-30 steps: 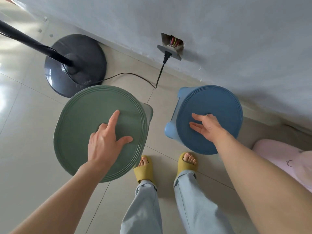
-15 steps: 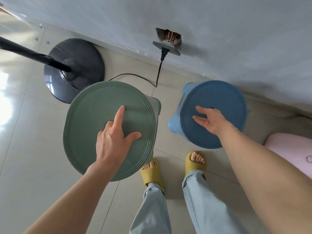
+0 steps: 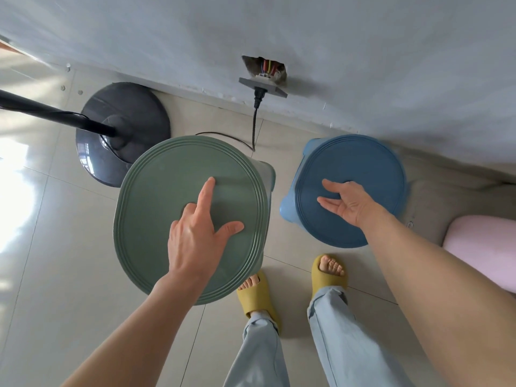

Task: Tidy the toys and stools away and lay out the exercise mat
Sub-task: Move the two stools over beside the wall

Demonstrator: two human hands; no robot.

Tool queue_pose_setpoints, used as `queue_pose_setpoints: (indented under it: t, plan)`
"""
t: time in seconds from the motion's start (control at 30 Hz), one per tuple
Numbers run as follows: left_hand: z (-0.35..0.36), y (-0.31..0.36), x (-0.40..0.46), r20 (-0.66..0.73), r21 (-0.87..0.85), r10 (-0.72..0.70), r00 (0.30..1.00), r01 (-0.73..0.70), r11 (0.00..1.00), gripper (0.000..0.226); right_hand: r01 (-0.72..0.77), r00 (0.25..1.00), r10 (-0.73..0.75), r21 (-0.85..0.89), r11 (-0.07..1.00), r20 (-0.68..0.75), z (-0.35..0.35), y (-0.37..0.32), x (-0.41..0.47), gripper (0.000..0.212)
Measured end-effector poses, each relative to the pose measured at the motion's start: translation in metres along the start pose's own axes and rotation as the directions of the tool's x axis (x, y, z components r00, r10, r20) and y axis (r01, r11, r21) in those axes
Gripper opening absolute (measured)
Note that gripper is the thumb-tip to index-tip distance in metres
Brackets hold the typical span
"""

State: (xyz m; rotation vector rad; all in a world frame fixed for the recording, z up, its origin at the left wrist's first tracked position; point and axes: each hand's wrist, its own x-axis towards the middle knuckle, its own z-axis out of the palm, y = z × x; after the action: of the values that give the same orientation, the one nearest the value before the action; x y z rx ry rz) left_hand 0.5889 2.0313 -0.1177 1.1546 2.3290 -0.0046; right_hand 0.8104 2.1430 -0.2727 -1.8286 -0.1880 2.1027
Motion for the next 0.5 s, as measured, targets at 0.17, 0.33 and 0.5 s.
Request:
queue_pose_setpoints:
  t: [0.17, 0.33, 0.5]
  plan:
    - [-0.008, 0.027, -0.015, -0.010, -0.016, 0.028, 1.000, -0.028, 0.999, 0.083, 0.128, 0.990, -0.097, -0.362, 0.923, 0.101, 0.002, 0.001, -0.053, 0.033]
    - [-0.028, 0.077, -0.049, -0.061, -0.016, 0.135, 0.989, -0.137, 0.990, 0.084, 0.239, 0.966, -0.186, -0.343, 0.908, 0.179, 0.000, 0.006, -0.140, 0.068]
    - [-0.035, 0.128, -0.072, -0.098, -0.052, 0.216, 0.972, -0.221, 0.974, 0.084, 0.232, 0.965, -0.218, -0.079, 0.970, 0.147, -0.011, 0.000, -0.199, 0.053]
